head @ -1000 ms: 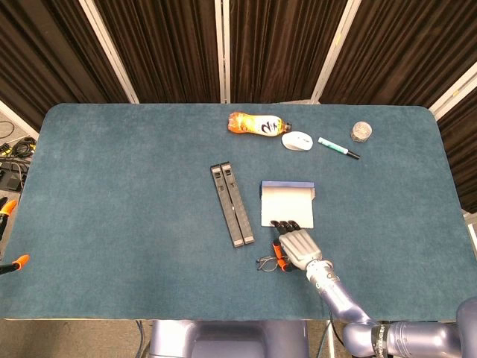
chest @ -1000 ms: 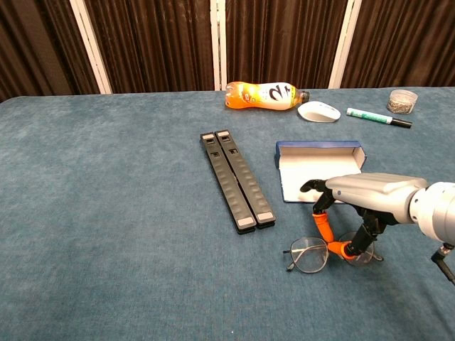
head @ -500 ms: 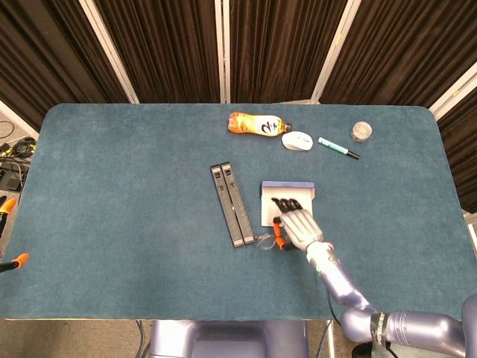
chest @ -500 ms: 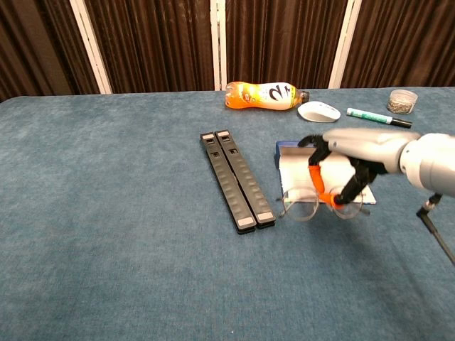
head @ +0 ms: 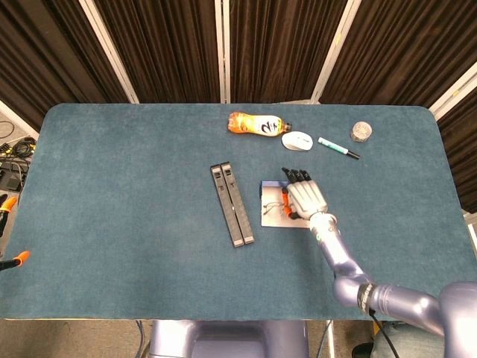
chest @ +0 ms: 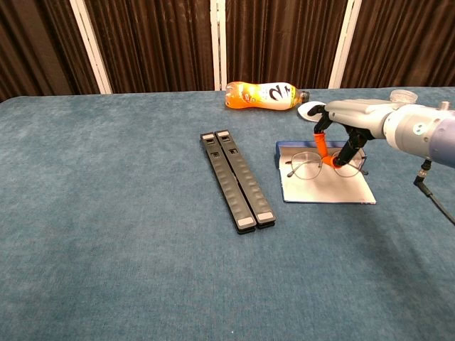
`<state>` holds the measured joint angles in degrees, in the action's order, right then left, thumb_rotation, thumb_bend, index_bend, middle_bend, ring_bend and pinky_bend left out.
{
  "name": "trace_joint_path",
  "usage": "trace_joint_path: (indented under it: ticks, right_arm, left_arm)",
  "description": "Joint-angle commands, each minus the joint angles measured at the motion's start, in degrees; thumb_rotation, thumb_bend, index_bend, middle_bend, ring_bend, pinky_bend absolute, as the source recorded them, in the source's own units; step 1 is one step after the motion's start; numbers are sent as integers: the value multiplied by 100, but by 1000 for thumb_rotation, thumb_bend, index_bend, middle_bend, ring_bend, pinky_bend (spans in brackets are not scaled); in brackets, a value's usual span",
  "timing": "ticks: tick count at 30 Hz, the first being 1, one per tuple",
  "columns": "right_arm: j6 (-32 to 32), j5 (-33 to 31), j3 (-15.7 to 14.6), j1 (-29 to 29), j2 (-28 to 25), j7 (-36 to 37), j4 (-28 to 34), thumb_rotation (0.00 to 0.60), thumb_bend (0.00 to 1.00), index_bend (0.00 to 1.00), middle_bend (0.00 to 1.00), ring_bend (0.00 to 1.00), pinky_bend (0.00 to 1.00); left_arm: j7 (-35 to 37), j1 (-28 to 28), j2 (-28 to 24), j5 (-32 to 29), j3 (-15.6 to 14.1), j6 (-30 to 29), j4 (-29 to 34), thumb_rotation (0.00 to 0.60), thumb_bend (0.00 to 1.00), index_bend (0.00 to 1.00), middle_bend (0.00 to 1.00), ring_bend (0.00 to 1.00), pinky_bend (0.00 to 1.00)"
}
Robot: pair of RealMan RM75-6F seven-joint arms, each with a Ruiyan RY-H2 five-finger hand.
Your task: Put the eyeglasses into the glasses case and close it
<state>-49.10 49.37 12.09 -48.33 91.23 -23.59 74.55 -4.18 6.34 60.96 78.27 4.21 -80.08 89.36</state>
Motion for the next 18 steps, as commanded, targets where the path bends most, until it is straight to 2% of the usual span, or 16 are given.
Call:
trace_joint_path:
  ticks: [1,7,18]
  right_arm:
    - [139,70,59,-113,274,190,-521,600,379,646,10,0,0]
    - [319,135,114,-205,552,390,-1113,600,381,646,11,0,0]
    - [375,147,156,-274,817,359,-1599,600,381,646,9,0,0]
  left_arm:
    - [-11,13,12,-37,13,27,-18,600,0,0,0,0,0]
    - [-27,38,29,-124,37,91,-45,600,0,0,0,0,0]
    - [-6,60,24,-211,56,166,-70,600,0,0,0,0,0]
